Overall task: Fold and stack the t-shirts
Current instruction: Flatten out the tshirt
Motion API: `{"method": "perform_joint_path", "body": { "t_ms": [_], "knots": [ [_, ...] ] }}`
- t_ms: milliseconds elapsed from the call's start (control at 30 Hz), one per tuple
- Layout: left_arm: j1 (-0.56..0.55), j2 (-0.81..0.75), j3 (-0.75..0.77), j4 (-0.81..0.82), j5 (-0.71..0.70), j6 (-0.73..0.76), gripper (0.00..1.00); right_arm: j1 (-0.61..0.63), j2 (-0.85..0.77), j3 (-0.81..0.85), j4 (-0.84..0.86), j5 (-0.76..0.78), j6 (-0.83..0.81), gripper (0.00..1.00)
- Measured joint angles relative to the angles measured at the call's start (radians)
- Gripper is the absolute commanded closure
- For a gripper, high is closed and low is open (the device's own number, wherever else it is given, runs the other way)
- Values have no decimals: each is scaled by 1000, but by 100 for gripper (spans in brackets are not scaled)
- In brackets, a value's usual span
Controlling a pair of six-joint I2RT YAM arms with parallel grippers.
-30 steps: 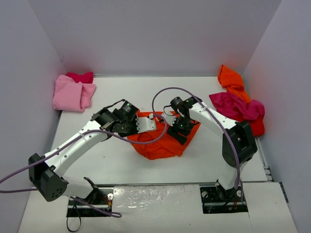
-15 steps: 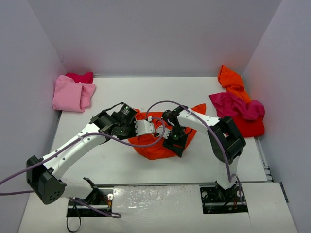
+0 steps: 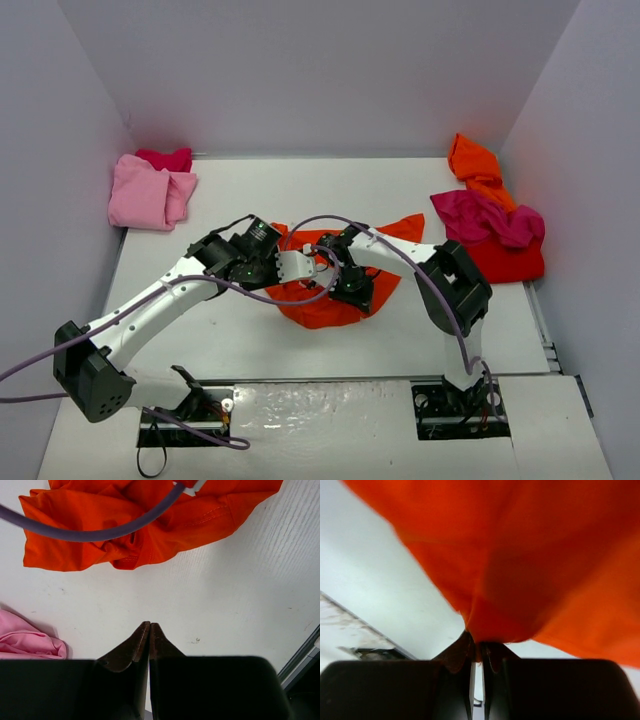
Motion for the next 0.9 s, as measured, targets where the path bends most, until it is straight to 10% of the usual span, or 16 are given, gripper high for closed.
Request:
{"method": "perform_joint_path", "body": {
  "t_ms": [500, 900],
  "knots": [
    [0, 1, -2, 9, -22, 3, 99, -63, -233, 352, 107, 481, -11, 100],
    [1, 11, -2, 9, -37, 3, 99, -259, 73, 517, 500, 725, -103, 100]
  ]
}}
